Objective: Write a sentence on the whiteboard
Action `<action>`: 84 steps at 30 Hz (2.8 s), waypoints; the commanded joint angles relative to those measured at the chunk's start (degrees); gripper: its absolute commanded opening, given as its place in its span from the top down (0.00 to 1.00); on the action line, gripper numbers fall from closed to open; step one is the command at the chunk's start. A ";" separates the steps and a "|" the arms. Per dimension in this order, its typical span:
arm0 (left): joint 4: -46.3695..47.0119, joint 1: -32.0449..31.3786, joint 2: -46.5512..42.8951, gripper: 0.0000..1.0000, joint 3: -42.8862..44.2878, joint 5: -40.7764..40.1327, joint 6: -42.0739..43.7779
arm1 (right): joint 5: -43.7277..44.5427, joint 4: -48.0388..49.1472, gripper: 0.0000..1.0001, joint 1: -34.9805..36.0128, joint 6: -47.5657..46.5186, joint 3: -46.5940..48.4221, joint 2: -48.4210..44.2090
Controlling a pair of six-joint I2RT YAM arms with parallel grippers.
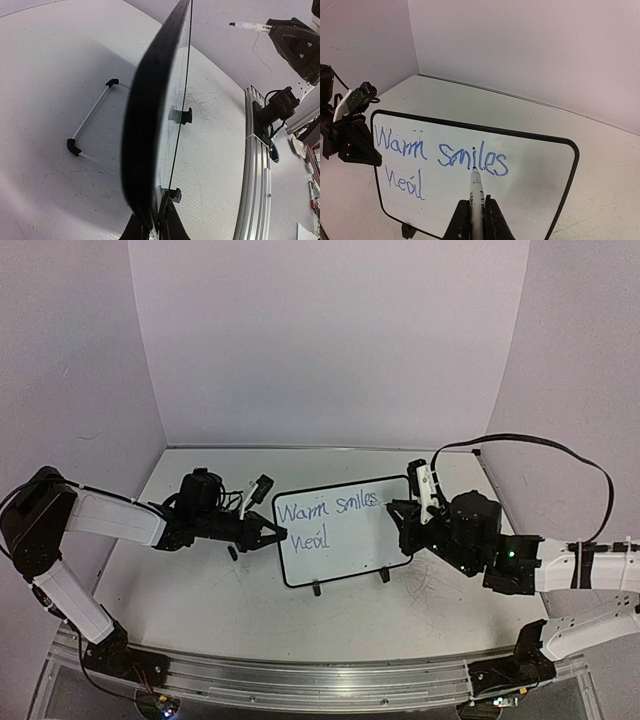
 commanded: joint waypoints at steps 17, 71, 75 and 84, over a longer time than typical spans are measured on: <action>-2.06 0.71 0.16 1.00 -0.15 -9.99 2.62 | -7.88 -3.11 1.00 3.45 4.24 5.59 9.38; -2.58 0.46 -0.05 1.00 0.10 -9.44 3.46 | -5.82 4.53 1.00 -0.14 3.53 6.98 17.37; -2.61 0.48 -0.10 1.00 0.26 -9.44 3.54 | -6.30 3.40 1.00 -0.10 4.01 6.47 17.50; -2.67 0.46 -0.20 1.00 0.33 -9.40 3.46 | -8.25 2.58 1.00 -0.04 6.91 3.29 17.02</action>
